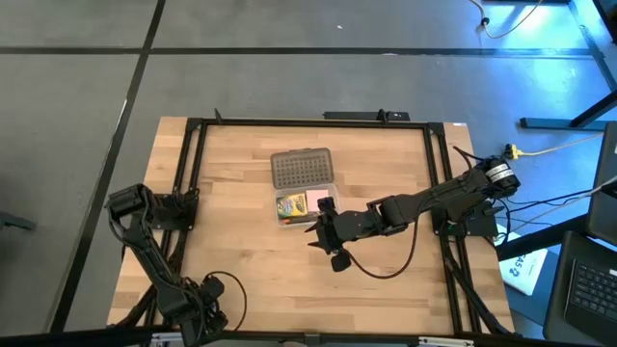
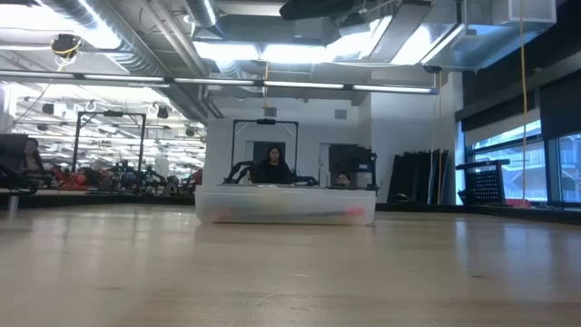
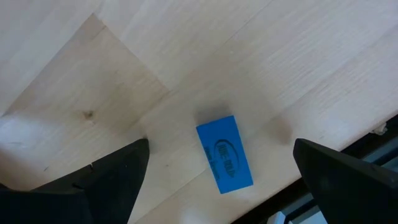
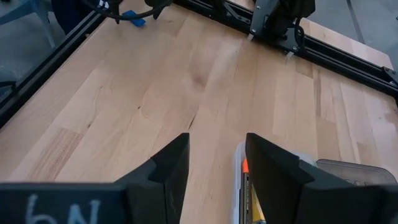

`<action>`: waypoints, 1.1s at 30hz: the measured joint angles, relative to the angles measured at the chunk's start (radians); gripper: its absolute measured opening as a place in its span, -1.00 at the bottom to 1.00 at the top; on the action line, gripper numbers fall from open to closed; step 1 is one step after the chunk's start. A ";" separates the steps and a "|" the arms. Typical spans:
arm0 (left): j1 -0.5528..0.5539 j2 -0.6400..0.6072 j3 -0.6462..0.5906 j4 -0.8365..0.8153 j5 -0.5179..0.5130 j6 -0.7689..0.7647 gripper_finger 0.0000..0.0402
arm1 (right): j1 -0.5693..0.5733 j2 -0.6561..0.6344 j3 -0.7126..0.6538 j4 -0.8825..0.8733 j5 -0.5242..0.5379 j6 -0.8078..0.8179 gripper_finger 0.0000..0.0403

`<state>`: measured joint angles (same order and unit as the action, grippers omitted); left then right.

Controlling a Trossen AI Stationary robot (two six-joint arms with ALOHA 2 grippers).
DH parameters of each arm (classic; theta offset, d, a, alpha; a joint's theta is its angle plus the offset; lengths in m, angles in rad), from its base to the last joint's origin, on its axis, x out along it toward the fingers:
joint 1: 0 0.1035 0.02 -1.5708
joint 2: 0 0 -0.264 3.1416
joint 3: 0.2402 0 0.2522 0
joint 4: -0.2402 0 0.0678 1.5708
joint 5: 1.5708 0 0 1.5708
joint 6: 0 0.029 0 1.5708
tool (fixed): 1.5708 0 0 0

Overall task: Pack school essentials
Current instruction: Put the blue eraser into the black supply box

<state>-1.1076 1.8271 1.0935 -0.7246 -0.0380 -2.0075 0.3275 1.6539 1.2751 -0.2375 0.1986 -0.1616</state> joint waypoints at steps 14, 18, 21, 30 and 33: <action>0.004 0.001 -0.001 -0.004 0.013 -0.006 0.91 | 0.000 0.000 0.000 0.001 0.000 0.003 -0.21; 0.006 0.002 -0.002 -0.008 0.027 -0.006 0.83 | 0.000 0.000 0.000 0.001 0.000 0.003 -0.21; 0.006 0.002 -0.002 -0.012 0.037 -0.005 0.74 | 0.000 0.000 0.000 0.001 0.000 0.003 -0.21; 0.006 0.002 -0.003 -0.016 0.060 -0.006 0.38 | 0.000 0.000 0.000 0.001 0.000 0.003 -0.21; 0.006 0.002 -0.003 -0.013 0.065 -0.010 0.24 | 0.000 0.000 0.000 0.001 0.000 0.002 -0.21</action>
<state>-1.1019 1.8294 1.0904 -0.7379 0.0269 -2.0171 0.3278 1.6538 1.2755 -0.2364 0.1986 -0.1591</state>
